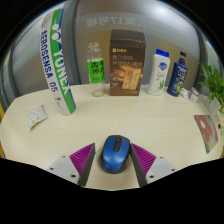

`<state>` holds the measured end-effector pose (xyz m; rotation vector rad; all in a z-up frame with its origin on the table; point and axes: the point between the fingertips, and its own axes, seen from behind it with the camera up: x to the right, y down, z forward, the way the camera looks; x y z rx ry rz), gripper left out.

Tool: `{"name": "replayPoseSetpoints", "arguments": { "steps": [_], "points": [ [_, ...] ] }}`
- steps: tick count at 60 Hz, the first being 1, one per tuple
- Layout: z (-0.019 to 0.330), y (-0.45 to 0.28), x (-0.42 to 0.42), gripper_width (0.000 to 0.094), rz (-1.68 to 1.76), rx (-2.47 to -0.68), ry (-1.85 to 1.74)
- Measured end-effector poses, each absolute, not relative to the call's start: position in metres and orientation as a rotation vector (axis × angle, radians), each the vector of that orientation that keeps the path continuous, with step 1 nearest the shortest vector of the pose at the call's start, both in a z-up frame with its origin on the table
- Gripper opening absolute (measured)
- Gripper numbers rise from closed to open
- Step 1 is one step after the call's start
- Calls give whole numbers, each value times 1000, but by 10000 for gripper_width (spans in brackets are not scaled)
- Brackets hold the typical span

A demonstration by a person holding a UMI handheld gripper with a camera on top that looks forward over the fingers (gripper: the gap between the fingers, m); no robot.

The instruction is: Arrange mouse

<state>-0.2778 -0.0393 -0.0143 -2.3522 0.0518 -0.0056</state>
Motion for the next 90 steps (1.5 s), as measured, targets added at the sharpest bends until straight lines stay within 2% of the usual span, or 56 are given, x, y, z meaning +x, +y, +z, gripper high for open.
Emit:
{"name": "replayPoseSetpoints", "arguments": {
  "steps": [4, 15, 25, 29, 40, 44, 48, 53, 63, 72, 78, 88, 90],
  "points": [
    [-16, -38, -271, 569, -51, -2356, 30],
    [-15, -33, -279, 423, 4, -2350, -45],
    [-1, -30, -278, 382, 11, -2321, -129],
    [30, -28, -273, 383, 56, -2278, -123],
    [154, -10, -202, 382, 142, -2077, -104],
    [183, -8, -147, 383, 141, -2038, -80],
    [195, -8, -82, 383, 109, -2019, -55],
    [180, -13, -2, 380, 61, -2045, -28],
    [107, -36, 128, 381, -28, -2175, 43],
    [37, -51, 186, 381, -30, -2273, 63],
    [7, -54, 200, 388, -11, -2310, 79],
    [-8, -58, 204, 523, 25, -2338, 120],
    [-6, -61, 206, 594, 10, -2338, 125]
  ]
}}
